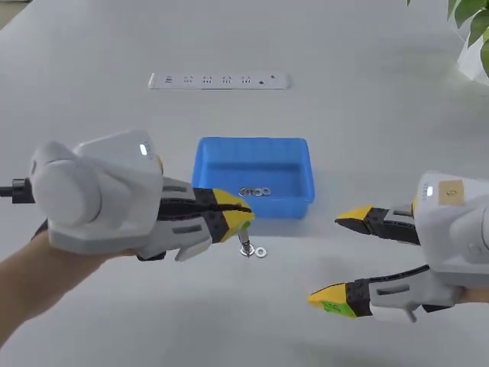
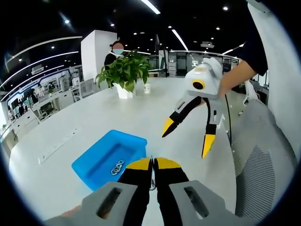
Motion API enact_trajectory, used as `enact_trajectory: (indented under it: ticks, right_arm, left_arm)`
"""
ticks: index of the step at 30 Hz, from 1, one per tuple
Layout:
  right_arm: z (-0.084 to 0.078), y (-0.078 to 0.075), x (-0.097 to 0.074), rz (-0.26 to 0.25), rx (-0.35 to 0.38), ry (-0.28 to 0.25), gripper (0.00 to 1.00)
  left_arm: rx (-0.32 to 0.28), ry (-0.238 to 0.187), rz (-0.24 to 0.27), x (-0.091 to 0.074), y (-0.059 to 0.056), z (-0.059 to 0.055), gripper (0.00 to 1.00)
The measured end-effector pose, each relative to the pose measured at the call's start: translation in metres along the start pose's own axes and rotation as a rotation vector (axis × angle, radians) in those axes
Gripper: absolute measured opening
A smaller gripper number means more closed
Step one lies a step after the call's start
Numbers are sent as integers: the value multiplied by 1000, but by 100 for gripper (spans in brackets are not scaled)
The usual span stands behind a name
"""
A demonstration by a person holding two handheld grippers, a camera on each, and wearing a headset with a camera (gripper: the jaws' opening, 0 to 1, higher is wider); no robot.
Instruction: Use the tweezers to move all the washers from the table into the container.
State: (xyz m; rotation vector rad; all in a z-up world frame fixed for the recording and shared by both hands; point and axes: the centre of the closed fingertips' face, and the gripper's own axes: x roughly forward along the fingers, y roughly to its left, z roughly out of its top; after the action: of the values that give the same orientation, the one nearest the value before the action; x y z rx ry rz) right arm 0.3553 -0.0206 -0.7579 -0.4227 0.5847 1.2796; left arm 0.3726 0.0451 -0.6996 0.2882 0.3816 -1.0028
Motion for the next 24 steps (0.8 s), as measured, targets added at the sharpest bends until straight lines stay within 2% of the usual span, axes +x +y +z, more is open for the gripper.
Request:
enact_trajectory:
  ticks: [3, 8, 15, 19, 24]
  right_arm:
    - [-2, 2, 1, 15, 11, 0, 67]
    - [2, 4, 2, 28, 27, -15, 67]
    - [4, 5, 7, 39, 20, -9, 67]
    - [10, 7, 18, 61, 1, -1, 65]
    - [28, 9, 38, 107, -56, -6, 64]
  left_arm:
    - [0, -5, -4, 1, 0, 2, 6]
    - [11, 10, -10, 4, 0, -2, 6]
    - [18, 17, -18, 6, 0, -6, 6]
    - [24, 16, -26, 6, 0, -6, 6]
    - [32, 23, -46, 6, -2, -6, 5]
